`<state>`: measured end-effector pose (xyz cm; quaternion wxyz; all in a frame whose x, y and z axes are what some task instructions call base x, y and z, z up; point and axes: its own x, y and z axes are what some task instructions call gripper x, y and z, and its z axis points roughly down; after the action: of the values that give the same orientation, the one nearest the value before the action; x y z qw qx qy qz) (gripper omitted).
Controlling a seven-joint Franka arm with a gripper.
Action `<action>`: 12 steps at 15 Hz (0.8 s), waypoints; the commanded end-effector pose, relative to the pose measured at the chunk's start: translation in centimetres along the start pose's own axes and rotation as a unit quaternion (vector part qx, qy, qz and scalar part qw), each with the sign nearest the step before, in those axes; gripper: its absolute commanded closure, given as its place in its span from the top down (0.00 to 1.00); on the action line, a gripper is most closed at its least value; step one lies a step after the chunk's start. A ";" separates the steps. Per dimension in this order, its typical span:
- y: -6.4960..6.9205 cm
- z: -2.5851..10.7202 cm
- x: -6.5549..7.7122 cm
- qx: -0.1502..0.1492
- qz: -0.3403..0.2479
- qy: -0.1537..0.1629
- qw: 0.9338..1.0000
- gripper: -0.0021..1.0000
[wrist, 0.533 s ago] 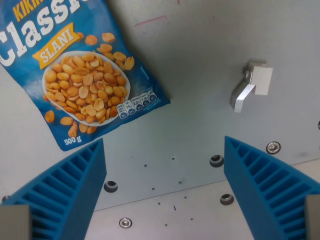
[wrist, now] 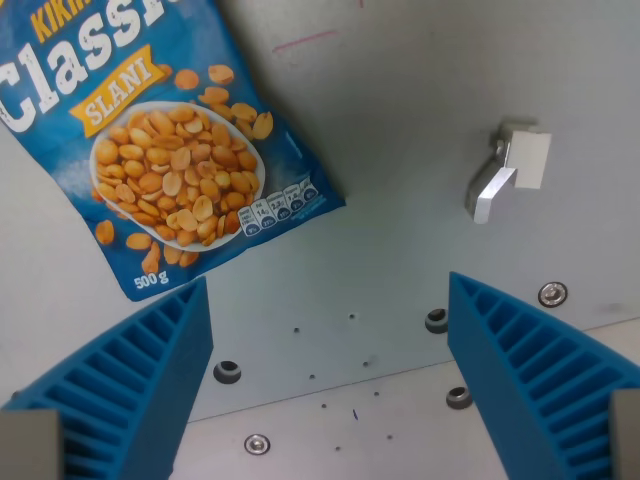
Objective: Rotate around base positive x
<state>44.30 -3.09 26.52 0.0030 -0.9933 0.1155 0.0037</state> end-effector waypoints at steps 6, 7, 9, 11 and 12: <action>0.1 -0.2 0.0 0.086 -0.003 -0.019 0.996 1.00; 0.1 -0.2 0.0 0.093 -0.003 -0.020 0.995 1.00; 0.1 -0.2 0.0 0.105 -0.003 -0.023 0.994 1.00; 0.1 -0.2 0.0 0.118 -0.003 -0.027 0.993 1.00; 0.1 -0.2 0.0 0.125 -0.003 -0.028 0.992 1.00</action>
<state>44.33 -2.75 26.49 0.0432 -0.9918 0.1200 0.0052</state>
